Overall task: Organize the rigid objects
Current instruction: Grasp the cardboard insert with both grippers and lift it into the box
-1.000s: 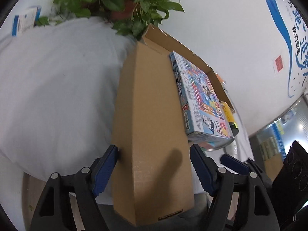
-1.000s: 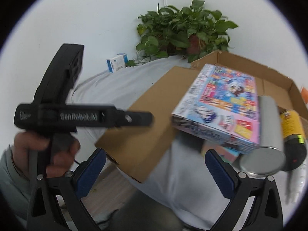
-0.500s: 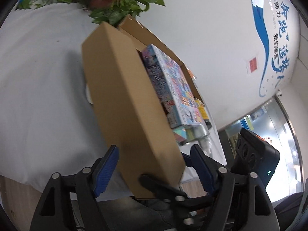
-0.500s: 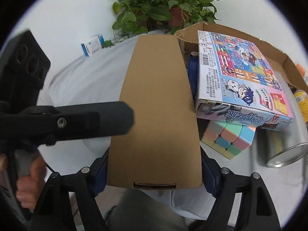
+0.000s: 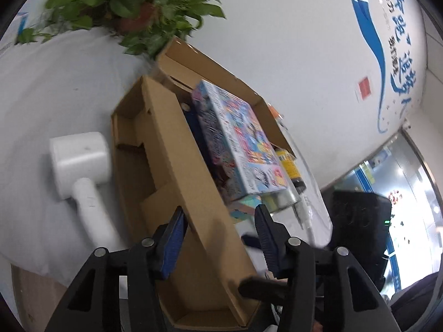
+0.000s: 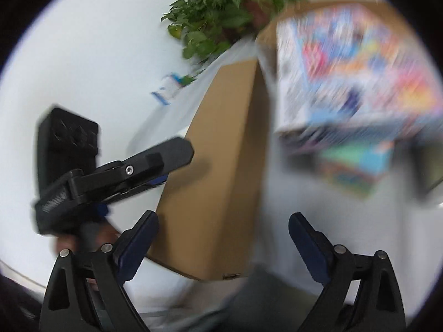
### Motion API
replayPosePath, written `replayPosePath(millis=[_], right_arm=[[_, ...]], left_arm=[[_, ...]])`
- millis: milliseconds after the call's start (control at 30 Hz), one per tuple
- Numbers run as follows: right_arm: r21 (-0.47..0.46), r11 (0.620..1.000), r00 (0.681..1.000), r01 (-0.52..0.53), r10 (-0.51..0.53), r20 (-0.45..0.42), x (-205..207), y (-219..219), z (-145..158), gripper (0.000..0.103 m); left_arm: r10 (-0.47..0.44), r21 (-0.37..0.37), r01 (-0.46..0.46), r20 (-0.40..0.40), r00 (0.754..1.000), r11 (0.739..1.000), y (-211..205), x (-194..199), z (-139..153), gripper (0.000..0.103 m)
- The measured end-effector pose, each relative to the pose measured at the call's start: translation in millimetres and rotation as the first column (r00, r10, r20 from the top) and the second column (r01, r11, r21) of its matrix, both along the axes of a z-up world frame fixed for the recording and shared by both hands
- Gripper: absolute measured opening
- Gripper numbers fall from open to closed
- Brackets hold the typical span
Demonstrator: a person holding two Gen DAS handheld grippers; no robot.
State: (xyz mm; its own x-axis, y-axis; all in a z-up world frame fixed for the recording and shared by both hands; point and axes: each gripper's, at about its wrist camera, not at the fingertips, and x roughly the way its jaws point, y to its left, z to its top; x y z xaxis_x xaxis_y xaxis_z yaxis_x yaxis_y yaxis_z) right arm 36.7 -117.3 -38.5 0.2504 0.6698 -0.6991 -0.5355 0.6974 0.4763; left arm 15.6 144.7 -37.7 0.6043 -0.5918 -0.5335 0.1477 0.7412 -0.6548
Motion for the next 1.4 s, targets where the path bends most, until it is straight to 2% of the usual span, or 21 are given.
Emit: replayPosePath(millis=[67, 167, 200, 233, 267, 333, 400, 500, 533, 567, 600, 633, 733, 800, 900, 967, 1100, 1200, 1267, 1333, 1400], right_arm=[[-0.04, 0.999, 0.997, 0.01, -0.006, 0.08, -7.1, -4.9, 13.3, 0.095], [-0.062, 0.997, 0.992, -0.038, 0.045, 0.122, -12.5, 2.4, 23.6, 0.095], [-0.086, 0.995, 0.991, -0.048, 0.058, 0.12, -9.3, 11.0, 20.5, 0.091], [-0.097, 0.994, 0.991, -0.059, 0.071, 0.117, -8.1, 13.0, 13.8, 0.074], [-0.121, 0.991, 0.992, -0.057, 0.07, 0.1, -6.6, 15.5, 8.8, 0.067], [-0.12, 0.992, 0.994, -0.033, 0.046, 0.103, -1.7, 10.3, 3.4, 0.064], [-0.109, 0.994, 0.995, -0.011, 0.022, 0.102, 1.1, 4.1, 2.2, 0.06], [-0.09, 0.995, 0.998, 0.041, -0.035, 0.059, 3.4, -9.2, -4.0, 0.051], [-0.089, 0.994, 0.998, 0.056, -0.053, 0.032, 8.9, -4.9, -9.8, 0.032], [-0.086, 0.995, 0.998, 0.053, -0.055, -0.022, 13.2, -6.8, -17.7, 0.023], [-0.073, 0.997, 0.996, 0.039, -0.045, -0.081, 14.6, -7.3, -26.6, 0.019], [-0.084, 0.996, 0.995, 0.04, -0.047, -0.083, 13.7, -4.8, -31.4, 0.019], [-0.122, 0.992, 1.0, 0.024, -0.026, -0.016, 5.7, 3.1, -24.8, 0.019], [-0.113, 0.994, 1.0, 0.013, -0.012, 0.009, 0.8, 10.7, -19.5, 0.018], [-0.112, 0.994, 0.996, -0.002, 0.012, 0.09, -8.3, 22.3, -7.9, 0.018], [-0.071, 0.997, 0.991, 0.001, 0.008, 0.132, -9.1, 18.3, 5.4, 0.018], [0.017, 0.998, 0.966, 0.057, -0.059, 0.253, 0.8, 12.7, 50.9, 0.018], [0.079, 0.991, 0.948, 0.112, -0.13, 0.29, 29.7, 2.4, 81.2, 0.018], [0.105, 0.983, 0.94, 0.15, -0.175, 0.292, 59.7, -1.4, 98.2, 0.018], [0.115, 0.976, 0.937, 0.186, -0.212, 0.277, 92.2, 3.2, 107.3, 0.018], [0.123, 0.966, 0.944, 0.227, -0.249, 0.214, 136.0, 3.3, 108.8, 0.018]], left_arm=[[-0.03, -0.011, 0.03, 0.016, 0.999, 0.999, -10.9, 0.0, 0.6, 0.047], [-0.043, -0.003, 0.043, 0.017, 0.999, 0.999, -21.5, 4.3, -3.3, 0.047], [-0.03, 0.01, 0.03, 0.015, 0.999, 1.0, -20.9, 3.9, -2.9, 0.047], [-0.007, 0.022, 0.007, 0.012, 1.0, 1.0, -17.3, -0.6, -3.6, 0.047], [0.034, 0.04, -0.034, 0.004, 0.999, 0.999, -9.9, -5.2, -4.4, 0.047], [0.11, 0.084, -0.109, -0.007, 0.994, 0.99, 4.2, -39.2, -7.0, 0.048], [0.17, 0.132, -0.16, -0.066, 0.983, 0.978, 15.1, -50.3, -22.4, 0.048], [0.179, 0.084, -0.171, -0.095, 0.979, 0.982, 13.2, -54.4, -36.5, 0.048], [0.15, 0.066, -0.143, -0.108, 0.983, 0.988, 7.8, -53.5, -40.8, 0.048], [0.126, 0.061, -0.12, -0.115, 0.985, 0.991, -1.4, -49.6, -44.6, 0.048], [0.115, 0.066, -0.107, -0.127, 0.985, 0.992, -6.5, -46.8, -48.1, 0.048], [0.128, 0.114, -0.116, -0.108, 0.986, 0.987, -13.7, -45.4, -46.7, 0.047], [0.173, 0.196, -0.147, -0.123, 0.977, 0.97, -18.9, -39.1, -45.8, 0.023], [0.192, 0.225, -0.165, -0.107, 0.975, 0.96, -15.7, -39.8, -40.8, 0.022], [0.236, 0.302, -0.219, -0.022, 0.972, 0.928, -17.4, -45.8, -13.4, 0.02], [0.25, 0.311, -0.248, 0.033, 0.968, 0.917, -14.0, -47.3, 9.3, 0.02], [0.211, 0.347, -0.257, 0.165, 0.963, 0.902, -21.7, -33.8, 71.3, 0.021], [0.146, 0.388, -0.242, 0.259, 0.955, 0.889, -29.0, 6.7, 119.4, 0.02], [0.107, 0.411, -0.222, 0.284, 0.953, 0.884, -33.5, 45.9, 143.3, 0.02], [0.075, 0.43, -0.196, 0.281, 0.957, 0.882, -34.0, 86.6, 162.5, 0.019], [0.053, 0.441, -0.163, 0.251, 0.966, 0.882, -35.8, 132.9, 170.1, 0.019]])
